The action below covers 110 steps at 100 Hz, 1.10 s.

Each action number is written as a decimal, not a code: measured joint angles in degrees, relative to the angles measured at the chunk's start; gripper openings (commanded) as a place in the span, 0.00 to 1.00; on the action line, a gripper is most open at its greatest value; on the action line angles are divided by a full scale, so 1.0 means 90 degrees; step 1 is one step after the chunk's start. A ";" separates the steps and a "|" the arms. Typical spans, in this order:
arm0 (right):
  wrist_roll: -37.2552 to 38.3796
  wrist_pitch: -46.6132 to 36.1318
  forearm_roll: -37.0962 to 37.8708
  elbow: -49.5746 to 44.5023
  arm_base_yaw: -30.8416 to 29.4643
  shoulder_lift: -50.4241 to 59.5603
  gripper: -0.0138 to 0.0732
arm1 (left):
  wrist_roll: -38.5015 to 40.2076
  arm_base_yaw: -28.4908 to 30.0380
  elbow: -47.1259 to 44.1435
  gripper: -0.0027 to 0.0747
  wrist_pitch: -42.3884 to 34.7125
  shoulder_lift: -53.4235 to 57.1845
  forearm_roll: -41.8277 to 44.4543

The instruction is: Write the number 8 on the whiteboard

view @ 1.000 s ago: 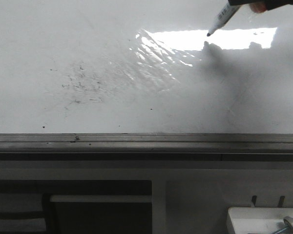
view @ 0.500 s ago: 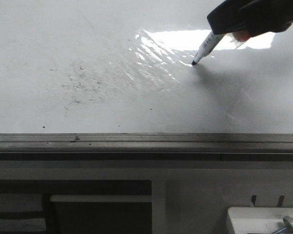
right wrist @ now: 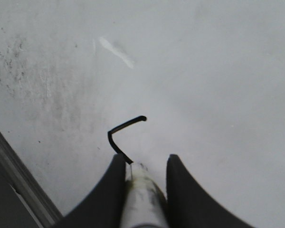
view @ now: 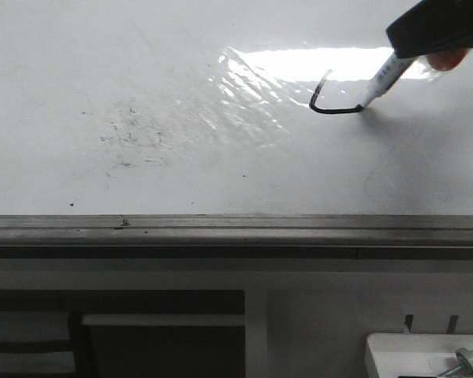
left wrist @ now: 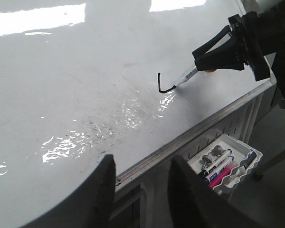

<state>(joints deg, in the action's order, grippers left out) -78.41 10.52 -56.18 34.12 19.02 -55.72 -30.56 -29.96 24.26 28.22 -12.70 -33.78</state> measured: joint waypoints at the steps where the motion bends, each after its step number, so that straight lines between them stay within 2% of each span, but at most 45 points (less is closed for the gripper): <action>1: 0.0000 0.0014 0.0000 0.0000 -0.0017 0.0013 0.09 | 0.0000 0.0000 0.0000 0.34 0.0000 0.0000 0.0000; 34: 0.0028 0.0586 0.0011 -0.0499 -0.0177 0.0180 0.09 | 0.0000 0.0000 0.0000 0.34 0.0000 0.0000 -0.0065; 55: 0.0039 0.0493 -0.0004 -0.0512 -0.0007 0.0180 0.09 | 0.0000 0.0000 0.0000 0.34 0.0000 0.0000 -0.0079; 110: 0.0039 0.0460 0.0048 0.0460 0.0105 -0.0397 0.09 | 0.0000 0.0000 0.0000 0.34 0.0000 0.0000 -0.0118</action>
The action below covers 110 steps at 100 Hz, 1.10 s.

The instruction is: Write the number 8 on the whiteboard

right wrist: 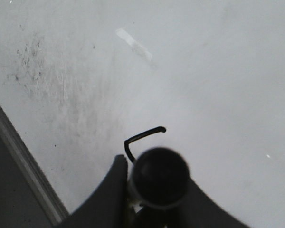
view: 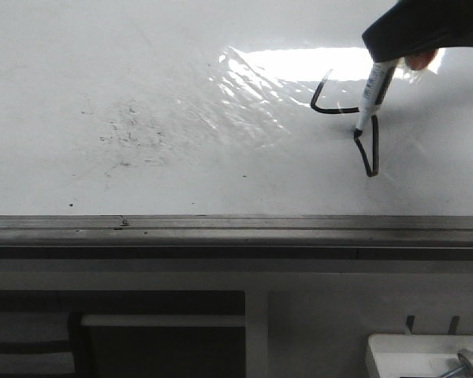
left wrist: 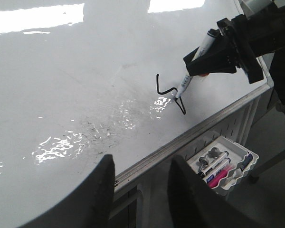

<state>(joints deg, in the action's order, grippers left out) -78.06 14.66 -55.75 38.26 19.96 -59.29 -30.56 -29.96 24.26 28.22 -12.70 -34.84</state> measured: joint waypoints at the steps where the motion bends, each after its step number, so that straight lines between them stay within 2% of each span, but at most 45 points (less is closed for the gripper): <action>1: 0.0000 0.0000 0.0000 0.0002 0.0000 -0.0002 0.09 | 0.0000 0.0000 0.0000 0.34 0.0000 0.0000 0.0000; 55: 0.0014 -0.0029 -0.0012 0.0826 0.0010 -0.0473 0.09 | 0.0000 0.0000 0.0000 0.34 0.0000 0.0000 -0.0025; 88: 0.0051 -0.0029 -0.0051 0.0939 0.0025 -0.0583 0.09 | 0.0000 0.0000 0.0000 0.34 0.0023 0.0000 -0.0025; 99: 0.0040 0.0309 0.0024 0.1016 0.0025 -0.0364 0.09 | 0.0000 0.0000 0.0000 0.34 0.0042 0.0000 -0.0025; 110: 0.0040 0.0980 0.0051 0.1224 0.0025 0.0348 0.09 | 0.0000 0.0000 0.0000 0.34 0.0062 0.0000 -0.0038</action>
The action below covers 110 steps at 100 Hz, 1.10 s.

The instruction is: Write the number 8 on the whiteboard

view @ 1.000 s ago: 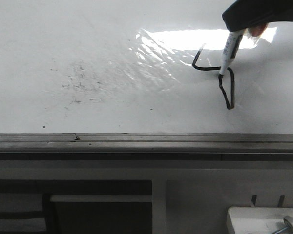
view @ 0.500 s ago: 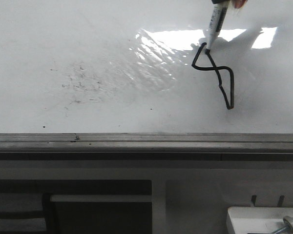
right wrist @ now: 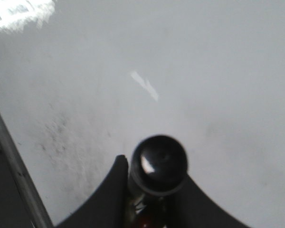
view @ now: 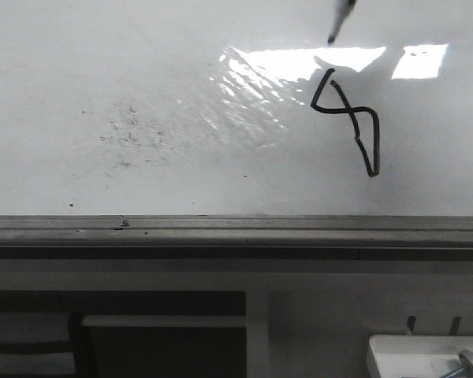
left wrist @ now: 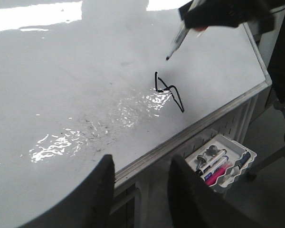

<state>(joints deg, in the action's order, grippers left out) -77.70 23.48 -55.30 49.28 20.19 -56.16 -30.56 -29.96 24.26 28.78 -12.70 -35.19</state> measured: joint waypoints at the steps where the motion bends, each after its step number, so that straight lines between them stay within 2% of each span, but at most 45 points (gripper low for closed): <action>1: 0.0000 0.0032 0.0000 0.0015 0.0000 0.0055 0.09 | 0.0000 0.0000 0.0000 0.34 0.0007 0.0000 0.0000; 13: -0.0012 0.0428 0.0000 0.0087 0.0000 0.1001 0.09 | 0.0000 0.0000 0.0000 0.36 0.0022 -0.0037 -0.0118; 26: -0.0025 0.1091 0.0015 0.0092 0.0000 0.1527 0.09 | -0.0497 0.0000 0.0000 0.47 0.0170 -0.0412 -0.0543; 37: -0.0037 0.1681 -0.0004 0.0060 0.0000 0.1560 0.09 | -0.1794 0.0000 0.0000 0.50 0.0326 -0.1015 -0.1681; 57: -0.0162 0.1957 -0.0379 -0.0562 0.0091 0.1560 0.09 | -0.5154 0.0000 0.0000 0.50 0.0762 -0.2244 -0.4390; 67: -0.0339 0.2019 -0.0392 -0.0962 0.0375 0.1560 0.09 | -0.6275 0.0000 0.0000 0.50 0.1113 -0.2923 -0.5310; 84: -0.0496 0.2017 -0.0392 -0.1380 0.0908 0.1366 0.09 | -0.7275 -0.0157 0.0086 0.50 0.1627 -0.4019 -0.5806; 110: -0.0947 0.1668 -0.0493 -0.1413 0.1388 0.0734 0.09 | -0.8593 -0.1047 0.0692 0.50 0.1627 -0.5372 -0.6134</action>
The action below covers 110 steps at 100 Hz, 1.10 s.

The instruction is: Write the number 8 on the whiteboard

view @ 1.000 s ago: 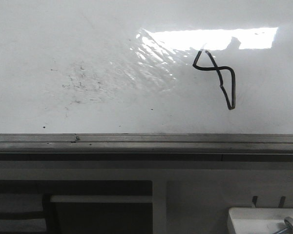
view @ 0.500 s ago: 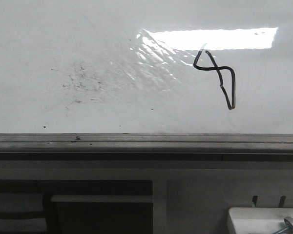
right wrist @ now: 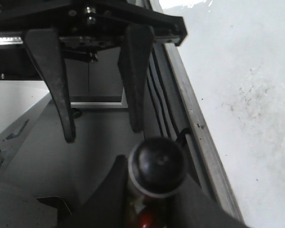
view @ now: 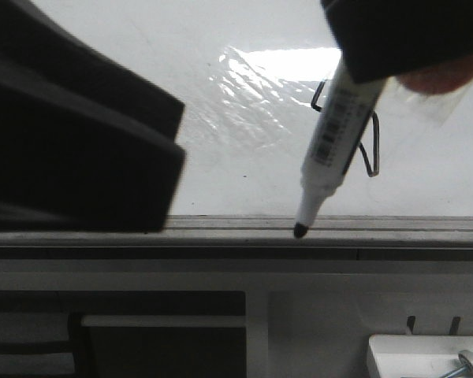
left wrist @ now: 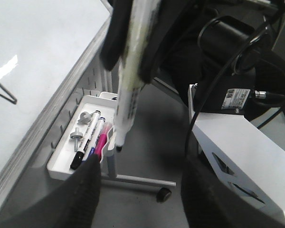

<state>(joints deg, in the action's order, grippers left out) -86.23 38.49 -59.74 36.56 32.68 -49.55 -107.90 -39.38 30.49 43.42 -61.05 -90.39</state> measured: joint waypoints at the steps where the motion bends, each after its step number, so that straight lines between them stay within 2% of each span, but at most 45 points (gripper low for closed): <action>1: 0.0000 -0.0017 0.0000 0.0000 0.0014 -0.0030 0.09 | -0.0035 -0.0019 0.0033 0.50 -0.0003 -0.0057 -0.0025; 16: -0.0157 -0.0233 -0.0013 0.0000 0.0347 -0.0225 0.09 | -0.0317 -0.0229 0.0277 0.50 -0.0076 -0.0570 -0.0295; 52: -0.0273 -0.0727 -0.0196 0.0000 0.0977 -0.0383 0.09 | -0.0420 -0.0229 0.0599 0.47 0.0091 -0.1254 -0.0487; 69: -0.0273 -0.0808 -0.0337 0.0000 0.0992 -0.0455 0.09 | -0.0420 -0.0229 0.0635 0.33 0.0144 -0.1432 -0.0516; 76: -0.0273 -0.0843 -0.0351 0.0000 0.0992 -0.0464 0.09 | -0.0420 -0.0229 0.0644 0.23 0.0158 -0.1467 -0.0480; 86: -0.0275 -0.0930 -0.0349 0.0000 0.0992 -0.0468 0.09 | -0.0420 -0.0237 0.0644 0.03 0.0216 -0.1491 -0.0454; 91: -0.0275 -0.0944 -0.0388 0.0000 0.0992 -0.0479 0.09 | -0.0466 -0.0243 0.0644 0.01 0.0231 -0.1491 -0.0399; 96: -0.0238 -0.0944 -0.0424 0.0000 0.0992 -0.0493 0.14 | -0.0525 -0.0243 0.0644 0.01 0.0243 -0.1491 -0.0339; 100: -0.0225 -0.0944 -0.0471 0.0000 0.0992 -0.0493 0.21 | -0.0563 -0.0243 0.0644 0.01 0.0245 -0.1491 -0.0336; 110: -0.0215 -0.1071 -0.0624 0.0000 0.0992 -0.0496 0.48 | -0.0548 -0.0243 0.0649 0.01 0.0261 -0.1491 -0.0364</action>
<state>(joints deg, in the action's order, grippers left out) -88.16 28.85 -65.35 36.56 41.61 -54.01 -112.83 -41.57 36.32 45.77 -74.47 -93.66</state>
